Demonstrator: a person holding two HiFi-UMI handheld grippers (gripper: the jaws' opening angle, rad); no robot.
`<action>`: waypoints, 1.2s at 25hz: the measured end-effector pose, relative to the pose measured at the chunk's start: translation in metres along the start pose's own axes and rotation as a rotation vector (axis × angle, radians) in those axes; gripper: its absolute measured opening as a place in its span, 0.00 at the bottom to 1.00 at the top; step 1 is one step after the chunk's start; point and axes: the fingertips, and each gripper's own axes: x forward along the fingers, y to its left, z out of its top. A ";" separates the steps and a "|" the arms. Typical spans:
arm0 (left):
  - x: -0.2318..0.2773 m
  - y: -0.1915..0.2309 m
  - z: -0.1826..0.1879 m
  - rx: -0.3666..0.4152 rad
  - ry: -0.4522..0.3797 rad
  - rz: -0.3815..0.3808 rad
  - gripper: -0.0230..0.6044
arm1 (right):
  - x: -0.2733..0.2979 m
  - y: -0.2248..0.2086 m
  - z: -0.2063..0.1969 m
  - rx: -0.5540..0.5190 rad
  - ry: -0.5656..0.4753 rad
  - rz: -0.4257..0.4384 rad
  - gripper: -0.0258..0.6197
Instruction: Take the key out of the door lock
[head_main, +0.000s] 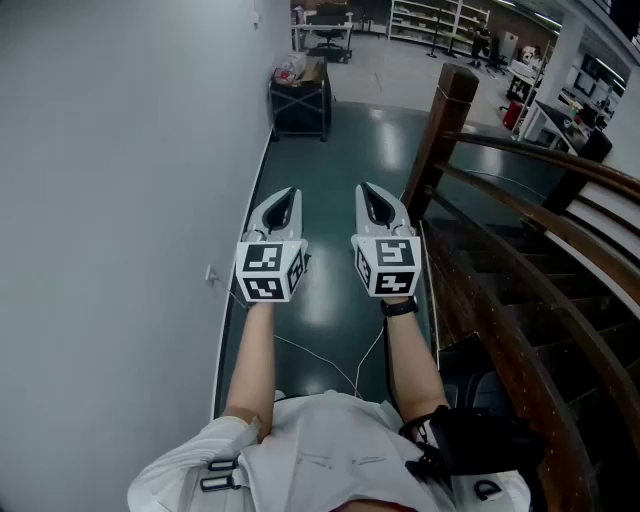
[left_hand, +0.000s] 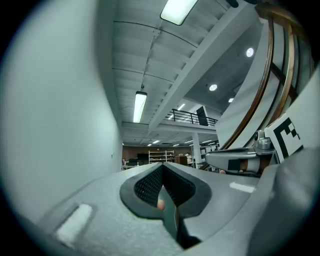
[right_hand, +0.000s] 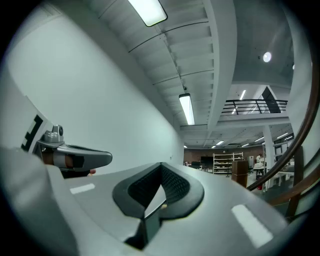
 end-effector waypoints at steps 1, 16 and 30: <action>-0.002 0.003 -0.001 0.009 0.002 0.022 0.04 | 0.002 0.001 -0.001 0.004 -0.004 0.015 0.04; -0.190 0.155 -0.004 0.074 0.090 0.526 0.04 | 0.047 0.240 0.000 0.240 0.013 0.608 0.05; -0.534 0.260 0.023 0.106 0.141 1.093 0.04 | -0.073 0.595 0.069 0.150 -0.060 1.283 0.05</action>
